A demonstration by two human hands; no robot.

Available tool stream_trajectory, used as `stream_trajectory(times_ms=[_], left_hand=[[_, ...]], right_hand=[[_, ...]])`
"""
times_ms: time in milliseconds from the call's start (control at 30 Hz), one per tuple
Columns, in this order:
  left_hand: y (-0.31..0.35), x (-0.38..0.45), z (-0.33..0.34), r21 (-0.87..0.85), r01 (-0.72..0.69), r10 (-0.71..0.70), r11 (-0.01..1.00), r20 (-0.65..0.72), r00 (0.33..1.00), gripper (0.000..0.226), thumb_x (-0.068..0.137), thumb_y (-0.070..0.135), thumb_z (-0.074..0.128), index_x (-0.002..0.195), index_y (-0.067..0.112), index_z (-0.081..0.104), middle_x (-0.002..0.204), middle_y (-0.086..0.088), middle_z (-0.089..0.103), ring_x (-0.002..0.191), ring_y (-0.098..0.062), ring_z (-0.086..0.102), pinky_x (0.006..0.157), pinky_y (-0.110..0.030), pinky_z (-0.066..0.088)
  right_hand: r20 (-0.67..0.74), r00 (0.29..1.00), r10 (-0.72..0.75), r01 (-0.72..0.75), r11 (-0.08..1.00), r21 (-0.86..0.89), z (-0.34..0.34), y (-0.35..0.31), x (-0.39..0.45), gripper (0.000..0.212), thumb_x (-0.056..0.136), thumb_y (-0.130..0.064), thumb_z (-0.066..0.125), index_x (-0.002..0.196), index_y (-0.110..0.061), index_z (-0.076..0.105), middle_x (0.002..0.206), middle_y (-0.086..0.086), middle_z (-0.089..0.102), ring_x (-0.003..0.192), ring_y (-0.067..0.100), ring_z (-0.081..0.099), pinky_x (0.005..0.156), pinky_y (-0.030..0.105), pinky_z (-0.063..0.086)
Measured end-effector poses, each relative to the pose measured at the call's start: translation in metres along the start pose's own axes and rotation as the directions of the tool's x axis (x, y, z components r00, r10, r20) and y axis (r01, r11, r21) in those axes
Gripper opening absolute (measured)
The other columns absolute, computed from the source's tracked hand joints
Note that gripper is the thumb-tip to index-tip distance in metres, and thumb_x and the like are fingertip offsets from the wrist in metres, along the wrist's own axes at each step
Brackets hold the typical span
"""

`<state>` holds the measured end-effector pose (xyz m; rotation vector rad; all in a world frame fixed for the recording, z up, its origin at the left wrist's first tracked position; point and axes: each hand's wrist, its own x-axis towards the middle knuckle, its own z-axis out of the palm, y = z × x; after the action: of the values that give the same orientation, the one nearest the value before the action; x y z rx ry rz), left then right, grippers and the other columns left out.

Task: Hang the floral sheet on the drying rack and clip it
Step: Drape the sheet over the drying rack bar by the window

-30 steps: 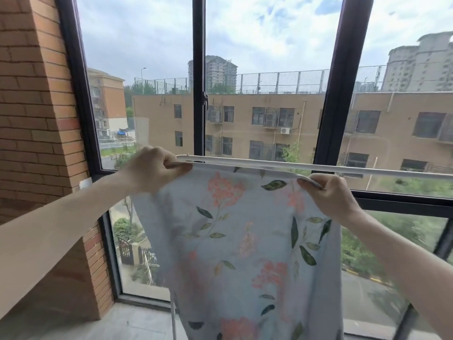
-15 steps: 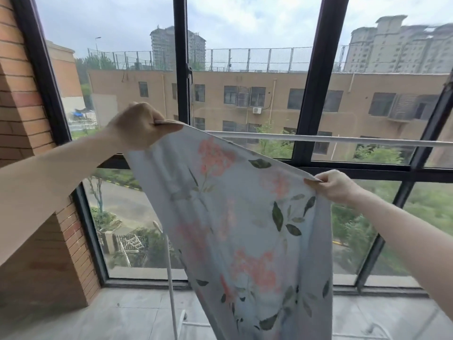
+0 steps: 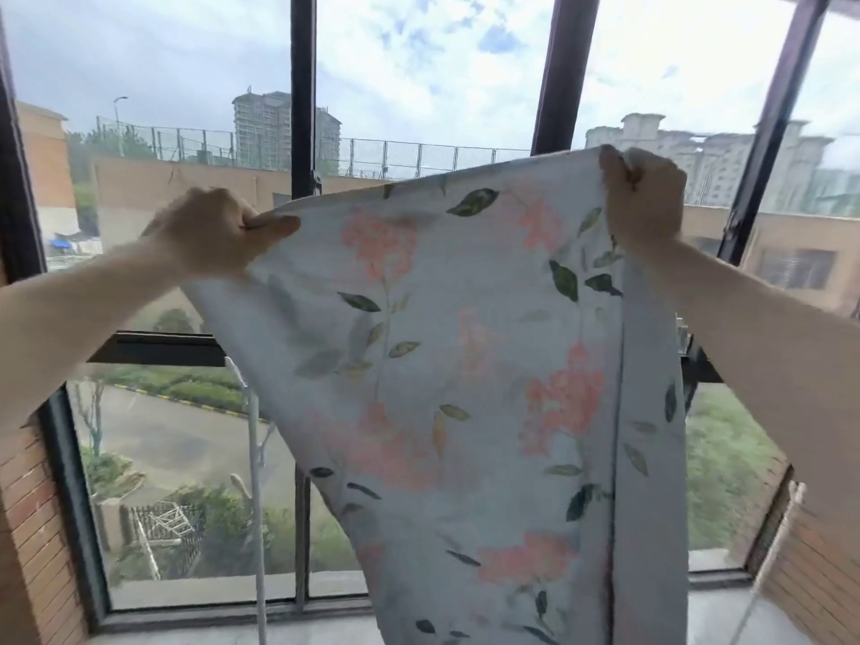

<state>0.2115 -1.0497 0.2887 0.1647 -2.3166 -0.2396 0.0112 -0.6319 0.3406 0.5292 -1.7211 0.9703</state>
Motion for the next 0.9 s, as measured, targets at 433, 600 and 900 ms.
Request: stream_trajectory(times_ms=[433, 600, 900], left_hand=[[0.003, -0.002, -0.011, -0.255, 0.002, 0.013, 0.967, 0.057, 0.998, 0.066, 0.095, 0.058, 0.061, 0.052, 0.011, 0.041, 0.046, -0.004, 0.033, 0.040, -0.018, 0.033, 0.039, -0.020, 0.031], [0.004, -0.008, -0.008, -0.262, -0.034, 0.056, 0.965, 0.080, 0.995, 0.072, 0.093, 0.070, 0.057, 0.054, 0.012, 0.040, 0.055, -0.008, 0.036, 0.046, -0.019, 0.037, 0.044, -0.024, 0.032], [0.006, -0.023, -0.006, -0.287, 0.044, 0.002, 0.957, 0.159, 0.987, 0.060, 0.100, 0.055, 0.059, 0.059, 0.019, 0.032, 0.054, 0.002, 0.028, 0.045, -0.015, 0.028, 0.044, -0.025, 0.023]], right_hand=[[0.203, 0.979, -0.031, 0.034, 0.999, -0.014, -0.012, 0.019, -0.073, 0.065, 0.105, -0.056, 0.048, 0.059, -0.010, 0.042, 0.045, 0.009, 0.047, 0.045, 0.026, 0.050, 0.053, 0.042, 0.042], [0.052, 0.990, 0.132, -0.134, 0.991, 0.021, -0.017, 0.025, -0.084, 0.063, 0.103, -0.052, 0.050, 0.059, -0.009, 0.039, 0.051, 0.010, 0.037, 0.050, 0.016, 0.032, 0.053, 0.038, 0.033], [0.332, 0.942, 0.041, -0.065, 0.996, 0.062, 0.015, 0.016, -0.111, 0.066, 0.099, -0.061, 0.053, 0.058, -0.014, 0.029, 0.055, -0.001, 0.024, 0.051, 0.013, 0.022, 0.049, 0.032, 0.019]])
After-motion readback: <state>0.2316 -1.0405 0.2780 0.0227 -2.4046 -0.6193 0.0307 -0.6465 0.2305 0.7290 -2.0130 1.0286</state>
